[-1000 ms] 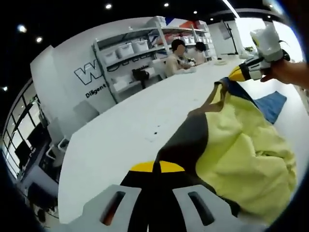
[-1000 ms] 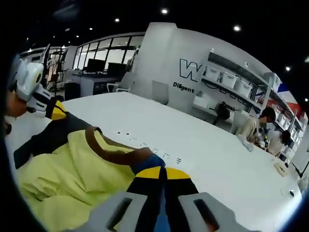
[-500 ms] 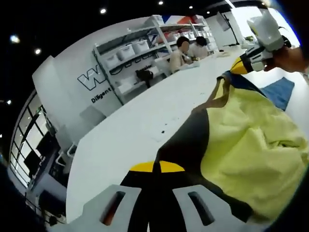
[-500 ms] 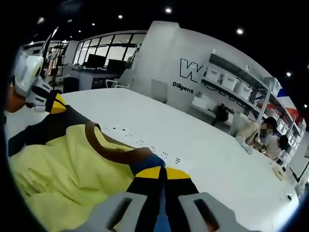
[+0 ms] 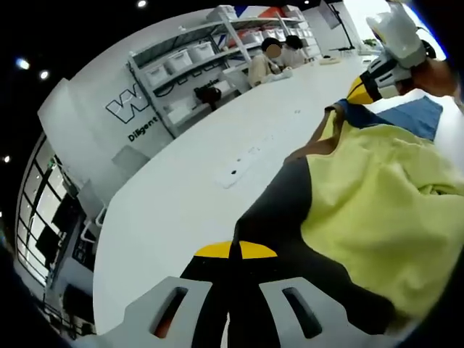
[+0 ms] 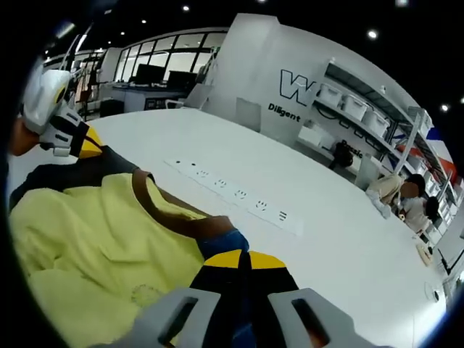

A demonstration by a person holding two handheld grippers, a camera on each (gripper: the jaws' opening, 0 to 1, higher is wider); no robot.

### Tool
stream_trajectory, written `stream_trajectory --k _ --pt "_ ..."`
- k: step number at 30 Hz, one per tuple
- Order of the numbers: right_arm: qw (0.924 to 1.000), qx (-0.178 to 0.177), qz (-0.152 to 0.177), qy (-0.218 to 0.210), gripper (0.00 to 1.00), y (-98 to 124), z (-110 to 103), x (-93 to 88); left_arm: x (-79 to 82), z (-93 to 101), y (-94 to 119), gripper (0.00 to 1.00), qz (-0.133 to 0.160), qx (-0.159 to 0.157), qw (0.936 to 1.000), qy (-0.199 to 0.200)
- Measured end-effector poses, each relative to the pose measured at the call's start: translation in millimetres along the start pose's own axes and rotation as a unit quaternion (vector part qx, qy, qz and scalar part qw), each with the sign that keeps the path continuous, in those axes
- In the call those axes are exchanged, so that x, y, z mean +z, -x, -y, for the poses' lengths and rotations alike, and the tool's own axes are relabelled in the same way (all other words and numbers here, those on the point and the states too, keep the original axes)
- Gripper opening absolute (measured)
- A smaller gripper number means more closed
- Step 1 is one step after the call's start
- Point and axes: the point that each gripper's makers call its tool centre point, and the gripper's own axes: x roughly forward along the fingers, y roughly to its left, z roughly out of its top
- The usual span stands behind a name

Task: Fold the garment on the visible template until the final outline fits inside the template.

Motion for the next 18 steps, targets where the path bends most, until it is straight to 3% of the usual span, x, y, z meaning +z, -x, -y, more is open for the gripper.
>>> stream_trajectory --k 5,18 --pt "0.9998 0.008 -0.019 0.002 0.0 -4.5 -6.7 -12.7 -14.0 8.6 -5.8 0.0 -0.027 -0.014 0.9995 0.001" --pt "0.998 0.031 -0.054 -0.003 0.0 -9.7 -20.7 -33.2 -24.3 14.0 -9.4 0.0 -0.046 -0.028 0.9985 0.004"
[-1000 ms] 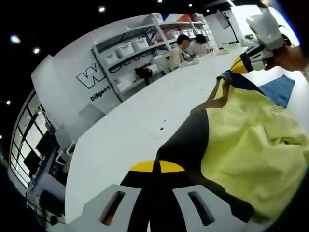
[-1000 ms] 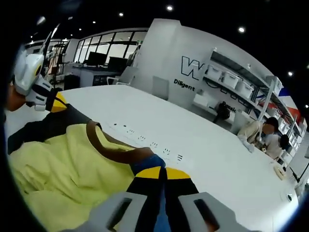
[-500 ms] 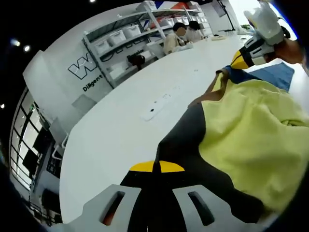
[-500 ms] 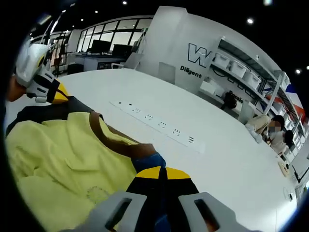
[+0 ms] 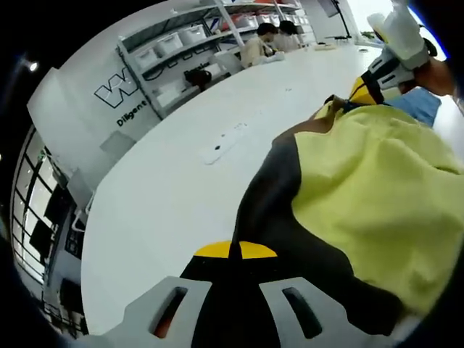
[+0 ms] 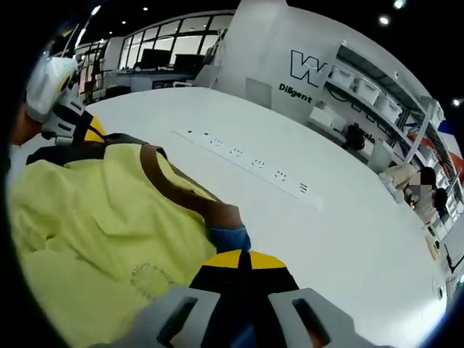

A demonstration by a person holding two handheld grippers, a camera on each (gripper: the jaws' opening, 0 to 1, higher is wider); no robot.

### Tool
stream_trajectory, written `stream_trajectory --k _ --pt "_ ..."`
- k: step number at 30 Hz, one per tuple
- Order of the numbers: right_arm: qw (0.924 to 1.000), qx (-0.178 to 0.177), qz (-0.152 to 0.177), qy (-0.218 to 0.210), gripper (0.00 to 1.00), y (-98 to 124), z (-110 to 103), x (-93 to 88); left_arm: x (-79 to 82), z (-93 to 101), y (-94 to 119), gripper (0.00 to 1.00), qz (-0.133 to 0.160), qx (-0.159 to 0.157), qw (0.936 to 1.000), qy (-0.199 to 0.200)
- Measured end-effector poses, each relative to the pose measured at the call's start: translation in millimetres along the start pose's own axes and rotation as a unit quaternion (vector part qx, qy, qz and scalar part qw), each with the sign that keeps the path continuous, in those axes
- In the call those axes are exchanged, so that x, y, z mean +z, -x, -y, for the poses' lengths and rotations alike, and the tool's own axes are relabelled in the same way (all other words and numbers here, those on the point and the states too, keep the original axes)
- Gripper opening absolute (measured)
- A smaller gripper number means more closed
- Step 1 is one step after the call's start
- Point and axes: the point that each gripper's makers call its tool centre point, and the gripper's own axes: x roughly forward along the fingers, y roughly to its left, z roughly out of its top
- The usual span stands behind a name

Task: Fold the garment on the visible template until the final outline fits inside the template.

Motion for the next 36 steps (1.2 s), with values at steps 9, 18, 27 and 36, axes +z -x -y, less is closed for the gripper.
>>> stream_trajectory --k 9,18,27,36 --pt "0.9999 0.002 0.0 -0.015 0.0 -0.8 0.7 -0.5 -0.9 -2.7 -0.9 0.0 0.001 -0.003 0.9998 0.019" --pt "0.9997 -0.002 0.014 -0.019 0.01 4.0 5.1 6.3 7.4 -16.4 7.5 0.0 0.017 0.017 0.9992 0.032" --pt "0.9993 -0.009 0.034 -0.014 0.01 13.5 7.1 21.2 9.4 -25.0 17.2 0.0 0.023 0.03 0.9985 0.041" --pt "0.9992 -0.013 0.037 -0.013 0.0 18.8 11.6 21.4 6.9 -28.5 20.9 0.0 0.019 0.033 0.9979 0.052"
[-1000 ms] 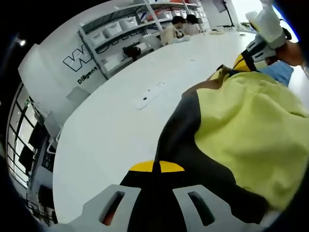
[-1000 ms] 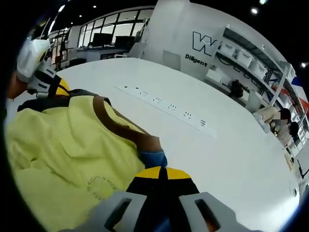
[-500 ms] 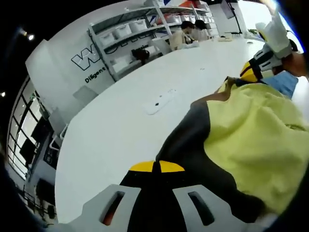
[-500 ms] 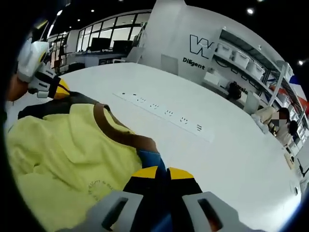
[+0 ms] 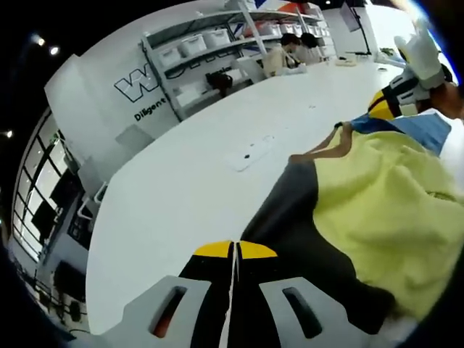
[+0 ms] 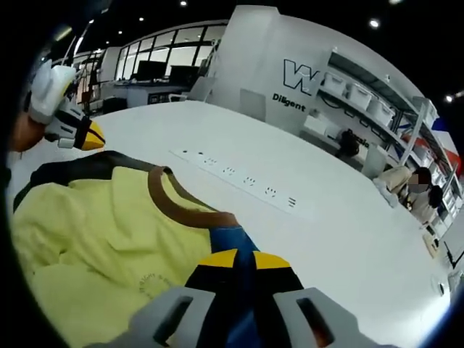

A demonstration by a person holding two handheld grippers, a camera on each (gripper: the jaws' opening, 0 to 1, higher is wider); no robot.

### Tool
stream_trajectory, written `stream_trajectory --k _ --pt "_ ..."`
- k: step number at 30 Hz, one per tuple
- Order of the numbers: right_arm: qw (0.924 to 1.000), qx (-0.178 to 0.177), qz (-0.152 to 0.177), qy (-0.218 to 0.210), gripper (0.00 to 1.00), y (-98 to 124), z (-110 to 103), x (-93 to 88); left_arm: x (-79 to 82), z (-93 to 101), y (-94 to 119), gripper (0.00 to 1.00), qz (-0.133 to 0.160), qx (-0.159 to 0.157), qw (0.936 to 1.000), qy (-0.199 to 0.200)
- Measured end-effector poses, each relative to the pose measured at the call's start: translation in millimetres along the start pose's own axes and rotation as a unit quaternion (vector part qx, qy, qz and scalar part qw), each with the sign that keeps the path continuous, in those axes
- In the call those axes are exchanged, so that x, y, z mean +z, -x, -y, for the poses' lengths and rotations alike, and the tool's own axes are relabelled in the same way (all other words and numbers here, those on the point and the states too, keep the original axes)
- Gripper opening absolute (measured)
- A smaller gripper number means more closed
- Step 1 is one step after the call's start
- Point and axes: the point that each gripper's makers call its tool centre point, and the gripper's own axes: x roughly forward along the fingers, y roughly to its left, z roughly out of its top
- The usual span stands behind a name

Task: Fold the garment on the visible template until the final outline fits inside the template.

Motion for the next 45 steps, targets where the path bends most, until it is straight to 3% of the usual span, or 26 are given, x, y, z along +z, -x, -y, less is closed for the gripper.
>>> stream_trajectory --k 13,21,30,45 --pt "0.9997 0.013 -0.022 -0.007 0.0 -5.7 -10.0 -16.1 -13.2 16.7 0.5 0.0 -0.007 -0.014 0.9999 0.003" --pt "0.9999 0.009 0.0 -0.006 0.0 3.6 -8.5 1.0 -12.8 6.0 8.7 0.0 0.001 -0.008 0.9998 0.019" --pt "0.9993 0.002 0.036 0.009 0.0 30.5 -14.5 25.8 -5.9 -3.6 37.9 0.0 0.028 0.002 0.999 0.036" --pt "0.9991 -0.003 0.041 0.009 0.0 70.6 -23.9 18.0 -7.3 13.4 74.4 0.0 0.039 -0.003 0.9985 0.038"
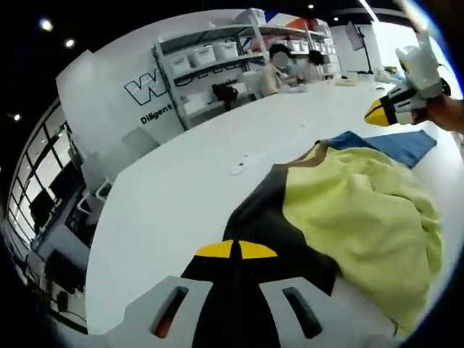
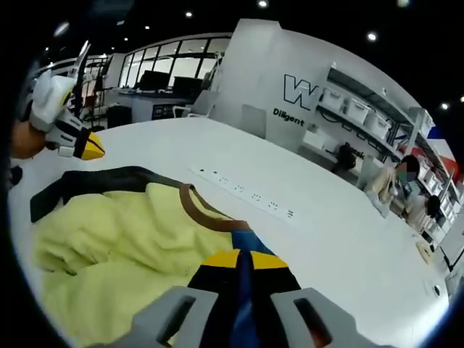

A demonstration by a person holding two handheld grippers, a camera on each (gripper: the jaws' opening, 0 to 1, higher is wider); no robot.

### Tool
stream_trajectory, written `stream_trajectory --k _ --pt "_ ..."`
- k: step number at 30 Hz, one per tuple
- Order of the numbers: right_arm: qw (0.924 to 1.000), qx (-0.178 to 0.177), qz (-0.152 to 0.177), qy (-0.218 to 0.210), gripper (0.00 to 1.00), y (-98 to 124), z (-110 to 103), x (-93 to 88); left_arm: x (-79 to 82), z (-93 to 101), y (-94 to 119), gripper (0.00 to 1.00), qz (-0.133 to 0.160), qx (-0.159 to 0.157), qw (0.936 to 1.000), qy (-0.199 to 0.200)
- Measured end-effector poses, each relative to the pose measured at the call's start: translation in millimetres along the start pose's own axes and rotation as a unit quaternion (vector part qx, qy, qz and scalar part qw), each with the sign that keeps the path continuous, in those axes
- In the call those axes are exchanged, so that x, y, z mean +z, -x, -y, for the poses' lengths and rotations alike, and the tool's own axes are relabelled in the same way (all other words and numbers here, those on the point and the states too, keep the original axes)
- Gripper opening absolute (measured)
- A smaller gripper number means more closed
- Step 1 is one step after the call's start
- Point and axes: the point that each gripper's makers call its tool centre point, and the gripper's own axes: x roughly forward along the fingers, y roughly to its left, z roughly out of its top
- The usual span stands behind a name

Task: Fold the garment on the visible template until the final outline fits inside the template.

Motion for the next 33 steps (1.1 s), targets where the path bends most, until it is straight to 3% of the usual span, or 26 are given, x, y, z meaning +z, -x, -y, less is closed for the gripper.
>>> stream_trajectory --k 7,13,17,21,28,33 --pt "1.0 -0.001 0.004 -0.002 0.0 22.6 -9.1 -1.2 -1.7 13.3 22.8 0.0 0.01 -0.006 0.9999 0.001" --pt "1.0 0.002 0.003 -0.006 0.0 40.8 -23.3 -8.4 -13.1 29.9 49.9 0.0 0.018 -0.014 0.9995 0.024" --pt "1.0 0.004 0.003 -0.005 0.0 45.8 -29.4 -10.4 -16.6 34.5 56.7 0.0 0.019 -0.018 0.9993 0.027" --pt "0.9999 0.01 -0.001 -0.008 0.0 65.1 -46.6 -19.3 -29.9 49.3 79.2 0.0 0.017 -0.027 0.9989 0.035" --pt "0.9999 0.013 0.001 -0.006 0.0 81.1 -58.3 -20.8 -36.4 55.8 97.5 0.0 0.018 -0.029 0.9986 0.04" --pt "0.9998 0.016 0.003 -0.016 0.0 94.7 -70.4 -25.2 -52.3 64.7 111.4 0.0 0.01 -0.034 0.9983 0.046"
